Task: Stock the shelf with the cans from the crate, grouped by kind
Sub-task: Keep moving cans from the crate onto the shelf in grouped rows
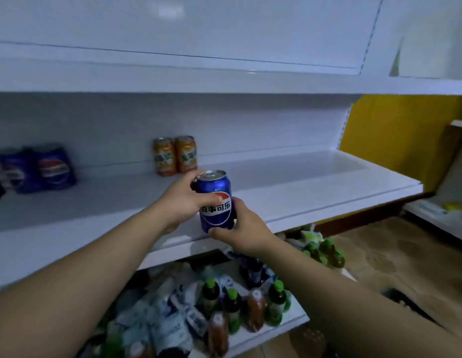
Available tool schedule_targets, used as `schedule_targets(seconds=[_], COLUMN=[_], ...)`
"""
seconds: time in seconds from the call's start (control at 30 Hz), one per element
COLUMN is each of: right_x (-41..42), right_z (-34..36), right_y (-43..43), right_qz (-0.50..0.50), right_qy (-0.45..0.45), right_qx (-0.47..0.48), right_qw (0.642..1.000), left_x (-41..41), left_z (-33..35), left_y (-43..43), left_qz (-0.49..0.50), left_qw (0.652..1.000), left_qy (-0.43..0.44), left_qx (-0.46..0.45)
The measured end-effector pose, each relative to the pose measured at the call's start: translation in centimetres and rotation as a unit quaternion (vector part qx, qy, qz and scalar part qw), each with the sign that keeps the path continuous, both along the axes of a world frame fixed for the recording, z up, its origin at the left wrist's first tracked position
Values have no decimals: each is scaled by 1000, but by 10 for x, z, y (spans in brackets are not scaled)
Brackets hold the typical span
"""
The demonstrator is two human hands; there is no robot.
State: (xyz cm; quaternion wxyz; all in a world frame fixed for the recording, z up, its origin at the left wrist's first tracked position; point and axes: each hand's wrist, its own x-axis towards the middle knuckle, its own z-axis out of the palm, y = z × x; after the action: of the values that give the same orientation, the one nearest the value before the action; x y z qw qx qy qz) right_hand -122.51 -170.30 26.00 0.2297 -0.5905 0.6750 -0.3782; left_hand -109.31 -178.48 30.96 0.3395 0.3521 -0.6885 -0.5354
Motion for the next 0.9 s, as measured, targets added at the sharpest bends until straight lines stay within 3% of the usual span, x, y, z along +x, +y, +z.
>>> schedule_targets(seconds=[0.23,0.37,0.47,0.77,0.9], right_x=[119,160,176,185,185], right_z=[-2,-6,-5,-10,-10], right_y=[-60,-84,-102,-122,-125], right_qz=[142,165,195,213,217], right_qy=[126,308,376,377,371], right_qx=[45,86,113,132,115], right_qw=[981,933,899,892,895], left_x=[143,197,222,247,251], left_z=[-1,-7,-9,-11,-6], left_y=[-21,-31,-40,-96,-137], left_qz=[136,188,211,228,268], left_qw=[990,982,976,955,910], left_qy=[-29,-29,-31,-137,-248], left_qx=[-23,-21,-38,-134,-197])
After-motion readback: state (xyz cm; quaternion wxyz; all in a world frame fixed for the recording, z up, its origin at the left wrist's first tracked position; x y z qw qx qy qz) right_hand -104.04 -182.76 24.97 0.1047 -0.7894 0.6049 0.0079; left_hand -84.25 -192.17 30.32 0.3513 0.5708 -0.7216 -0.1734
